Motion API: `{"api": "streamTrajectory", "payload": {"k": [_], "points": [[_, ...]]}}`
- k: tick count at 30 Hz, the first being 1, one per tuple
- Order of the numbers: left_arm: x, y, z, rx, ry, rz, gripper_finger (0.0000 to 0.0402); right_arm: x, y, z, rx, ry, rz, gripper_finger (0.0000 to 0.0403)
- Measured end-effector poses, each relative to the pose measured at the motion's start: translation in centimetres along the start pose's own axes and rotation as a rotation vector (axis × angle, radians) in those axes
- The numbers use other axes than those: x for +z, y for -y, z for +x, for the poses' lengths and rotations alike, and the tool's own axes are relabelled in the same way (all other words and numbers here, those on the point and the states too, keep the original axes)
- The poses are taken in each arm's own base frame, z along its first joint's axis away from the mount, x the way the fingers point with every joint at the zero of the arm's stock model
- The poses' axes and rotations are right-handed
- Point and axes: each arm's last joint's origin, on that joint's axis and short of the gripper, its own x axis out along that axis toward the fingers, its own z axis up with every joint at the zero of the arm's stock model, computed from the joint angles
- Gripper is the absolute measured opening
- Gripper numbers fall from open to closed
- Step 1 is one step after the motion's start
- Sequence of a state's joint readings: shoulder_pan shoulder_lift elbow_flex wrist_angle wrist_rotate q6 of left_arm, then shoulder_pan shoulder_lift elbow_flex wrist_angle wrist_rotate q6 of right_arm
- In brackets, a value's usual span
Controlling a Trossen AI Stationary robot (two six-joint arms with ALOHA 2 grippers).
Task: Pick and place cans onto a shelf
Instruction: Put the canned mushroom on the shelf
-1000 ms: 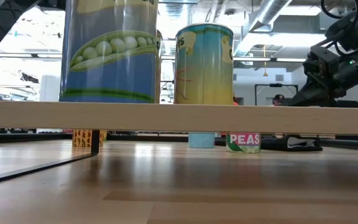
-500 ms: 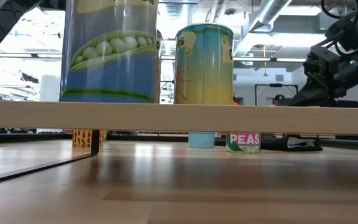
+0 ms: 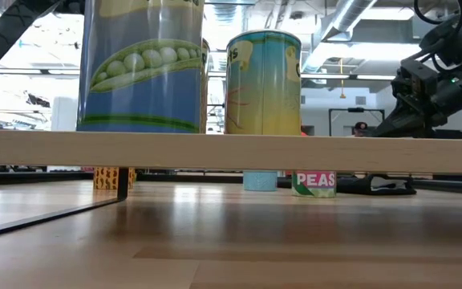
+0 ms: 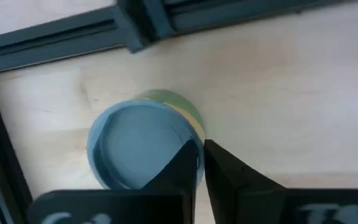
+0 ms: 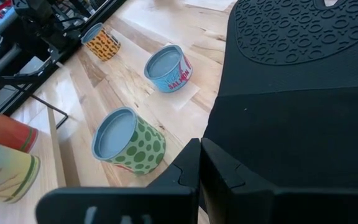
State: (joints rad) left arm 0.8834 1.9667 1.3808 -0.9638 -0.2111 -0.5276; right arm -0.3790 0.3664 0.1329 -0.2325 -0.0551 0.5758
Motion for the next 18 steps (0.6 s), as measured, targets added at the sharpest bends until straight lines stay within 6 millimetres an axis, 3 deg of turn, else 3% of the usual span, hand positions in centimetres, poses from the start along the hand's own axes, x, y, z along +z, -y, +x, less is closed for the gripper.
{"api": "streamTrajectory", "payload": {"k": [8,18], "points": [[-0.6,-0.1,-0.6,-0.044,-0.055,0.087,0.0002,-0.2,0.1,0.0,-0.011,-0.017,0.0,0.0033],[-2.3,0.3,-5.7,-0.23,0.026,0.208,0.0,-0.4,0.3,0.0,-0.028,-0.043,0.002,0.0033]]}}
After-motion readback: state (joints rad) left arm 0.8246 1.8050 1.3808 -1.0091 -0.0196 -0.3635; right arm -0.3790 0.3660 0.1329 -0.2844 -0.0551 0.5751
